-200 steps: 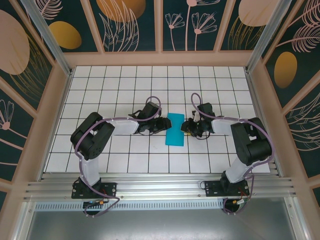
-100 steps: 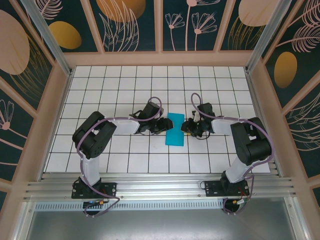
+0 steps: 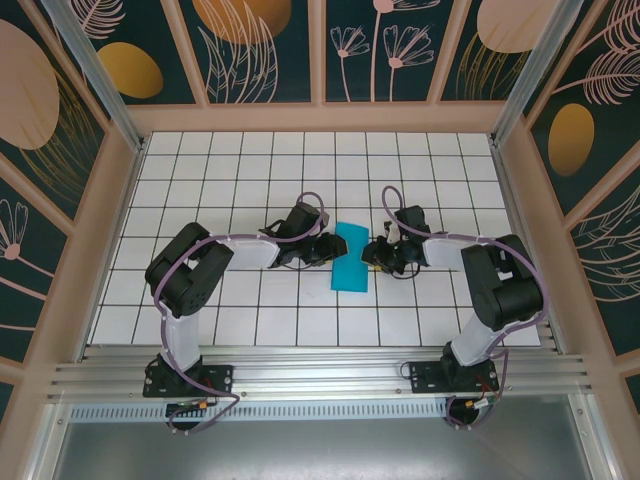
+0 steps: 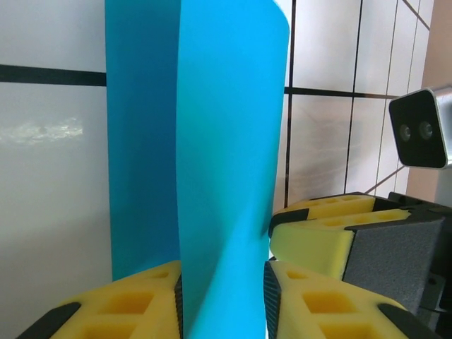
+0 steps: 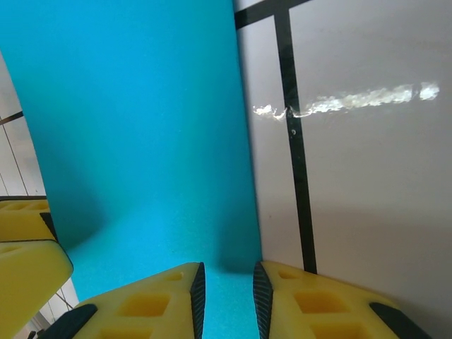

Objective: Fold a paper plane with a square sheet of paper (pick it up from the middle)
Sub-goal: Fold the triangle a second time at the center of the table.

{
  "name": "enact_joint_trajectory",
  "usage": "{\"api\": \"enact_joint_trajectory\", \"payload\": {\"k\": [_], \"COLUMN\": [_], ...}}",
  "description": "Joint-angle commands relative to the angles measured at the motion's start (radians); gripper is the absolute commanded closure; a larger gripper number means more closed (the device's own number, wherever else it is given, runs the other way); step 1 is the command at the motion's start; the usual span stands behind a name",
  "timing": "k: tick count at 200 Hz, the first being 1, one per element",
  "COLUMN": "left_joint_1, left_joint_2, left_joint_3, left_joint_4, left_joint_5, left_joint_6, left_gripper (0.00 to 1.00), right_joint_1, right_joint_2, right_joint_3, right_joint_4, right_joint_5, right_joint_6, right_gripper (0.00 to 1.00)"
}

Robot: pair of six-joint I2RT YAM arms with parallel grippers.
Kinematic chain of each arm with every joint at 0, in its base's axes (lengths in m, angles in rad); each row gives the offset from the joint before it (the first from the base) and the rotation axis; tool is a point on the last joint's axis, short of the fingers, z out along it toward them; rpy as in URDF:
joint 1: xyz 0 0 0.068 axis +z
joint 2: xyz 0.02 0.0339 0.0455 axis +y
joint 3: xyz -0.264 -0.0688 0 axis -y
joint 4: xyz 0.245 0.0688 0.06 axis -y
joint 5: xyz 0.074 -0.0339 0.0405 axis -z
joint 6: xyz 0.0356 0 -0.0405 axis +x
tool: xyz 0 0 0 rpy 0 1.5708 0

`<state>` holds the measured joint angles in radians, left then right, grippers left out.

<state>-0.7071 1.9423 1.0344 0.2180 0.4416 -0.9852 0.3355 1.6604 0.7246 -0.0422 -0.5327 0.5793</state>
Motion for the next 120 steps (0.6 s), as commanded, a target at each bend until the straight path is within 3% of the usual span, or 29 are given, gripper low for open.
{"api": "enact_joint_trajectory", "payload": {"k": [1,44,72,120], "left_joint_1": [0.007,0.015,0.024,0.061], "left_joint_2": [0.014,0.02,0.02,-0.03], "left_joint_3": [0.019,0.022,0.021,-0.002], "left_joint_4": [0.041,0.079,0.081,0.015], "left_joint_5": [0.012,0.033,0.036,0.028], "left_joint_6": [-0.02,-0.03,-0.024,0.04], "left_gripper": [0.68,0.8,0.97,1.0], "right_joint_1": [0.007,0.005,0.008,0.021], "right_joint_2": [-0.029,-0.123,-0.209,-0.351], "right_joint_3": [-0.004,-0.01,-0.051,-0.122], "right_joint_4": [0.007,-0.041,-0.022,0.041], "right_joint_5": [0.03,0.088,0.107,0.125], "right_joint_6": [-0.007,-0.018,-0.001,0.037], "right_gripper": [0.69,0.66,0.59,0.51]}}
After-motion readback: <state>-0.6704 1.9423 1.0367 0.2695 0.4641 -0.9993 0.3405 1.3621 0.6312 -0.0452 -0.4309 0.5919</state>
